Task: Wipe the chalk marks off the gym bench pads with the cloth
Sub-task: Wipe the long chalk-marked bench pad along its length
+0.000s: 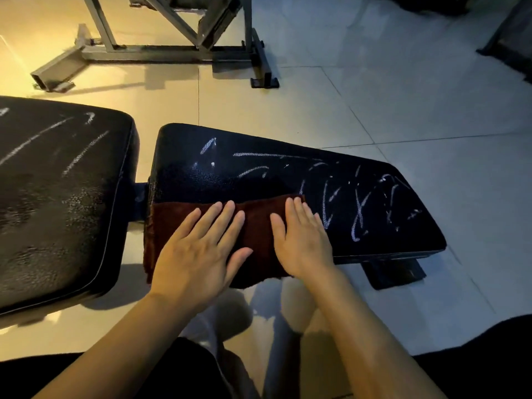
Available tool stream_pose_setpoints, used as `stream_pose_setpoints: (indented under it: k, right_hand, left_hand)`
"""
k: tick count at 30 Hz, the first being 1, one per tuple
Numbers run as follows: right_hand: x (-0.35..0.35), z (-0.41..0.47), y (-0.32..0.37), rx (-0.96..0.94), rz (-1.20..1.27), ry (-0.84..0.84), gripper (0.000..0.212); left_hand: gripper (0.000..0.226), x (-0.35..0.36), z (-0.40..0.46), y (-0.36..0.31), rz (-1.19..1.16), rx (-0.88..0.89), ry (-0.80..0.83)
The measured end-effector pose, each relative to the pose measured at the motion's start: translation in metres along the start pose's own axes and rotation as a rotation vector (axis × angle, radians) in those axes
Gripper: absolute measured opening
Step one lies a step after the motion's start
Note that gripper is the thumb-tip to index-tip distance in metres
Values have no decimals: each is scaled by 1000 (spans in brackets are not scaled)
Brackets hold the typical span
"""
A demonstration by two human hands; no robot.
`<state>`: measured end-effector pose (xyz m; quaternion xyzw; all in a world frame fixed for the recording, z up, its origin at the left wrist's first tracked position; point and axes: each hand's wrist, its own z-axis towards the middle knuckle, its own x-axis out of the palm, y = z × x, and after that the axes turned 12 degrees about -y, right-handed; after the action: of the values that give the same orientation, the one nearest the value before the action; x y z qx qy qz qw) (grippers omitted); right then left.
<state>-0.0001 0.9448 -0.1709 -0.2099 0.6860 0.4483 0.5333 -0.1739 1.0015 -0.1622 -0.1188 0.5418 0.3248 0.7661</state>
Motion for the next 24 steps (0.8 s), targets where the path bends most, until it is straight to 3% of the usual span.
stream_pose_setpoints:
  k: [8, 15, 19, 24]
  right_hand:
    - [-14, -54, -7, -72, 4, 63, 62]
    - [-8, 29, -6, -1, -16, 82, 65]
    - [-10, 6, -3, -11, -4, 64, 65]
    - [-19, -53, -2, -68, -16, 104, 88]
  left_hand:
    - [60, 0, 11, -7, -17, -24, 28]
    - [60, 3, 15, -8, -5, -42, 37]
    - [60, 2, 16, -8, -18, -41, 71]
    - [58, 4, 14, -11, -25, -44, 16]
